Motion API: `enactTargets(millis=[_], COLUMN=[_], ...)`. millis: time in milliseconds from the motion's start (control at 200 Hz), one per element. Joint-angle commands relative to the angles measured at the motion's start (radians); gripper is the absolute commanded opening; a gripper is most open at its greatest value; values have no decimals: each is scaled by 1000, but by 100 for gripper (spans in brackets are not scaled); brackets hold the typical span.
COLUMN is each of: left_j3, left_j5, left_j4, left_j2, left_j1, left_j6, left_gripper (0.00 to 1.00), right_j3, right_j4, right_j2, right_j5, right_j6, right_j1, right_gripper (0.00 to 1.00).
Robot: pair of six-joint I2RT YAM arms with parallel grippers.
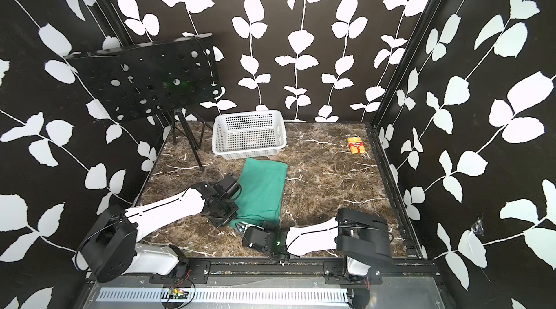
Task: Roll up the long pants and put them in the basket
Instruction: Roll the long pant at the center of the board.
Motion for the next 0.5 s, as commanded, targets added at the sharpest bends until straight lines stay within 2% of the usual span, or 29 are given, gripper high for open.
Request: enactTargets(millis=[0, 140, 190, 310, 495], left_j3=[-6, -5, -11, -39, -133], left_j5=[-84, -168, -186, -205, -204], left_j4=[-108, -116, -117, -130, -67], left_j2=[-72, -155, -185, -272, -473], left_j1=[3, 5, 4, 4, -4], left_j6=[-39, -26, -15, 11, 79], left_gripper=[37, 61, 65, 69, 66], right_j3=[-39, -41, -32, 10, 94], right_j4=[-37, -34, -34, -61, -134], right_j2=[-16, -15, -5, 32, 99], right_j5=[-212, -571, -658, -874, -1102], right_j6=[72, 118, 126, 131, 163], right_j1=[-66, -188, -219, -303, -401], right_gripper=[10, 1, 0, 0, 0])
